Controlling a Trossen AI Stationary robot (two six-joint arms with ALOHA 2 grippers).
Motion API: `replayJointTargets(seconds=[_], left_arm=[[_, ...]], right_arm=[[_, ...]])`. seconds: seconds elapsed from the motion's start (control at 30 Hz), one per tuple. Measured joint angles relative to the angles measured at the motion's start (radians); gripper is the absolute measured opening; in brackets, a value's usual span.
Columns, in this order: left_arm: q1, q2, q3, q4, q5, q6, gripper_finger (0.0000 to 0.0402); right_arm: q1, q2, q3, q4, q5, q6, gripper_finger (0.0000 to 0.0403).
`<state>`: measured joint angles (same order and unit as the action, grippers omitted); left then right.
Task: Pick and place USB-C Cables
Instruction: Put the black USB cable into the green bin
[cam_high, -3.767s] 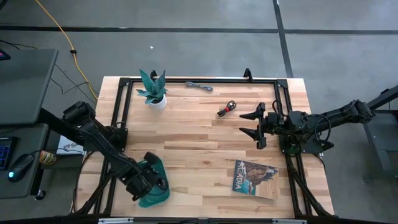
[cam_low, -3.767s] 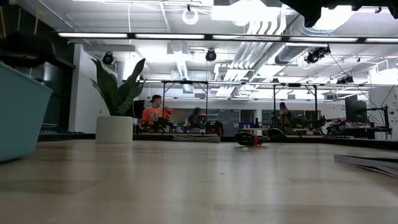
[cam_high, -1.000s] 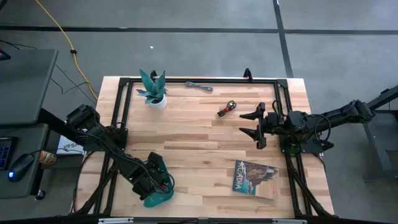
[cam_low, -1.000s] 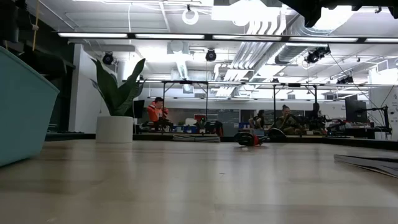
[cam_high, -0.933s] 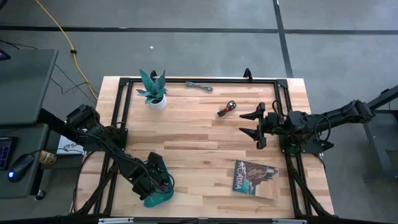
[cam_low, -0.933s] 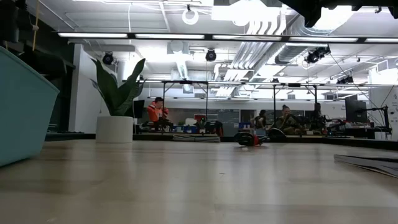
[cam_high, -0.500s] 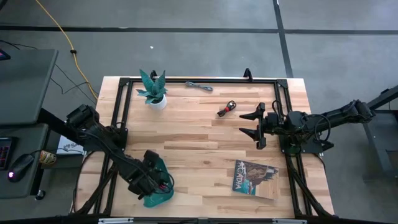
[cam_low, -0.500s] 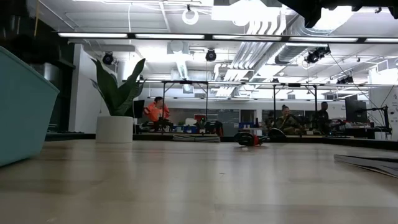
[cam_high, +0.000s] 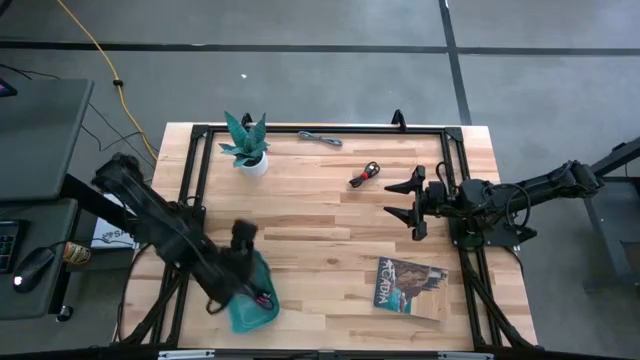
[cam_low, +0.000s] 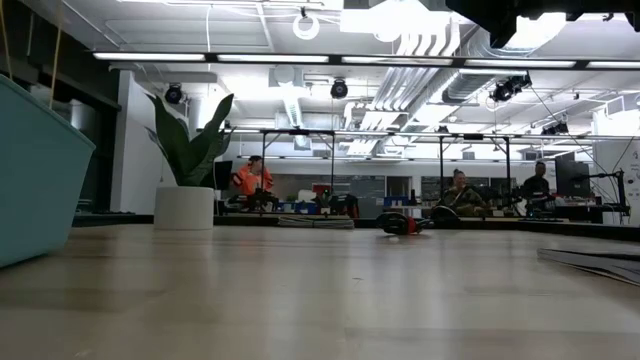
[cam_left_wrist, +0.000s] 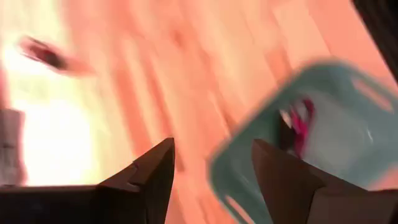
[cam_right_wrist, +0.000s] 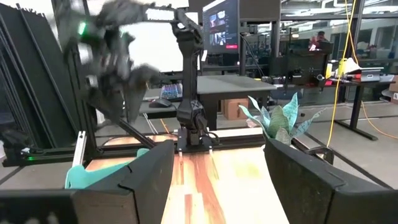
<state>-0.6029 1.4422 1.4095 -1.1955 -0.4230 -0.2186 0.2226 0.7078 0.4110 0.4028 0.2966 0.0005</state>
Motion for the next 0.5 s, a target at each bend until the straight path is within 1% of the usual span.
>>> replayJointTargets(seconds=[0.1,0.2,0.33,0.4,0.5], left_arm=[[0.026,-0.104,-0.002,0.058,-0.059,0.006,0.0192],[0.054,-0.190,-0.006,0.094,-0.062,0.012,0.0192],[0.065,-0.260,-0.006,0.133,-0.067,0.019,0.0192],[0.066,-0.278,-0.006,0.160,-0.091,0.058,0.0192],[0.068,-0.288,-0.012,0.250,-0.176,0.194,0.0192]], right_arm=[[0.000,0.000,0.000,-0.004,0.000,0.002,0.0244],[0.000,0.000,0.000,-0.005,0.000,0.000,0.0244],[0.000,0.000,0.000,-0.005,0.000,0.000,0.0244],[0.000,0.001,0.000,-0.003,0.000,0.000,0.0244],[0.000,0.001,0.000,0.000,0.000,0.000,0.0244]])
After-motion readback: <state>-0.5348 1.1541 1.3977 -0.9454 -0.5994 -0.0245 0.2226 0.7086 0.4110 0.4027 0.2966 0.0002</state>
